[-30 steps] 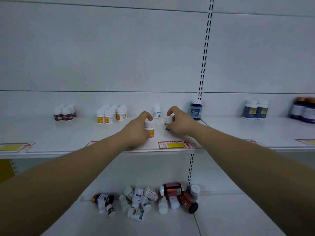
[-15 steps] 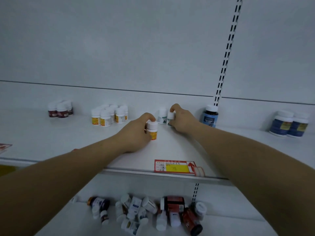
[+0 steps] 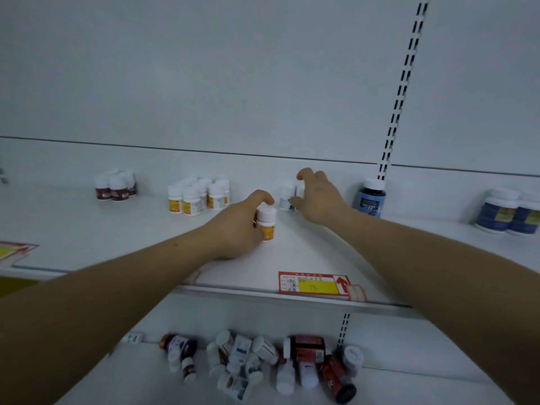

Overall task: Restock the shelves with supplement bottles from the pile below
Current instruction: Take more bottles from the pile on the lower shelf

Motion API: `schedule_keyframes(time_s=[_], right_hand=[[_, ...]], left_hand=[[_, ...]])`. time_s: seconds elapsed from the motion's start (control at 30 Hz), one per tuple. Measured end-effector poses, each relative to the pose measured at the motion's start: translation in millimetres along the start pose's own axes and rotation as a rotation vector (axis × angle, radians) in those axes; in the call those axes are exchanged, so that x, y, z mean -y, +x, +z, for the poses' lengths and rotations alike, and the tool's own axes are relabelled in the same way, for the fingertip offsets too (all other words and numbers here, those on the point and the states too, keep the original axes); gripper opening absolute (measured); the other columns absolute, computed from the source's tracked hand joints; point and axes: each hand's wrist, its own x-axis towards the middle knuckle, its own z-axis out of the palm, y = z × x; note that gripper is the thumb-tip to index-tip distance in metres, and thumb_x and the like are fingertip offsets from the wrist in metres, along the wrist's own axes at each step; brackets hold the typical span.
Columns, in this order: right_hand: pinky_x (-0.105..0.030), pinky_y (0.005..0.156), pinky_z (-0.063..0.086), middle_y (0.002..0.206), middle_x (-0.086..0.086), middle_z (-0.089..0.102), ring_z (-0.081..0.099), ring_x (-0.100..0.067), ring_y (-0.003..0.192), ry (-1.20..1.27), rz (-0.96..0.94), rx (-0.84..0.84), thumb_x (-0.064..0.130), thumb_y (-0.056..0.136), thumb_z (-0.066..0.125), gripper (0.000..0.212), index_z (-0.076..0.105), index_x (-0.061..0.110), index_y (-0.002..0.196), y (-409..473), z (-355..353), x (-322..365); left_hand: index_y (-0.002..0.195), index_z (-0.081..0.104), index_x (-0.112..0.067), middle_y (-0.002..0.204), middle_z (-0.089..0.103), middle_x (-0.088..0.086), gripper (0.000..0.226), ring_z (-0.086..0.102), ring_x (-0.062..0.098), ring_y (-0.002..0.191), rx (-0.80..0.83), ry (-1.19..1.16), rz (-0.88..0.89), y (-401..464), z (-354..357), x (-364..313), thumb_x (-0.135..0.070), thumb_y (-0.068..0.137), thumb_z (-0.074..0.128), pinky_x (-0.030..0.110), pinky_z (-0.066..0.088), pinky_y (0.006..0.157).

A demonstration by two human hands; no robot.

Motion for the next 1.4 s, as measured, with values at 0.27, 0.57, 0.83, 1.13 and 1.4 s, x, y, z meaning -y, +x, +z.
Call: schedule_keyframes(time_s=[0.27,0.57,0.83,1.13,1.4], right_hand=[[-0.041,0.110,0.028,0.150,-0.014,0.031,0.034,-0.031,0.135,-0.139,-0.099,0.557,0.043,0.100,0.026,0.052,0.031,0.022,0.147,-51,18,99],[-0.059,0.114,0.007,0.160,-0.002,0.010,0.008,-0.029,0.146,-0.240,-0.031,0.527,0.081,0.082,0.021,0.080,0.014,0.038,0.150,-63,33,98],[-0.057,0.113,0.010,0.158,-0.002,0.015,0.012,-0.029,0.145,-0.226,-0.020,0.489,0.079,0.083,0.025,0.078,0.017,0.038,0.149,-65,34,98],[-0.054,0.113,0.014,0.156,-0.002,0.020,0.017,-0.028,0.143,-0.208,-0.006,0.470,0.078,0.083,0.029,0.076,0.021,0.039,0.148,-64,34,99],[-0.046,0.114,0.024,0.153,-0.006,0.028,0.030,-0.029,0.140,-0.194,0.011,0.464,0.076,0.083,0.032,0.077,0.029,0.033,0.147,-67,22,113]], left_hand=[[0.118,0.038,-0.022,0.111,0.061,0.006,0.039,0.059,0.022,0.092,-0.076,0.148,-0.082,-29,-44,54,-0.017,0.087,0.061,0.032,0.047,0.081],[0.124,0.050,-0.016,0.124,0.049,0.007,0.045,0.044,0.020,0.111,-0.219,0.419,0.033,11,-54,99,-0.027,0.084,0.068,0.032,0.038,0.096],[0.126,0.047,-0.016,0.123,0.055,0.009,0.043,0.053,0.025,0.107,-0.215,0.464,-0.023,31,-50,106,-0.025,0.087,0.062,0.041,0.042,0.096],[0.126,0.046,-0.021,0.128,0.052,0.003,0.042,0.049,0.024,0.119,-0.195,0.382,-0.035,28,-54,107,-0.035,0.088,0.060,0.051,0.024,0.110],[0.135,0.043,-0.022,0.143,0.042,0.004,0.054,0.046,0.023,0.122,-0.069,0.191,-0.147,-58,-87,81,-0.034,0.086,0.064,0.027,0.035,0.092]])
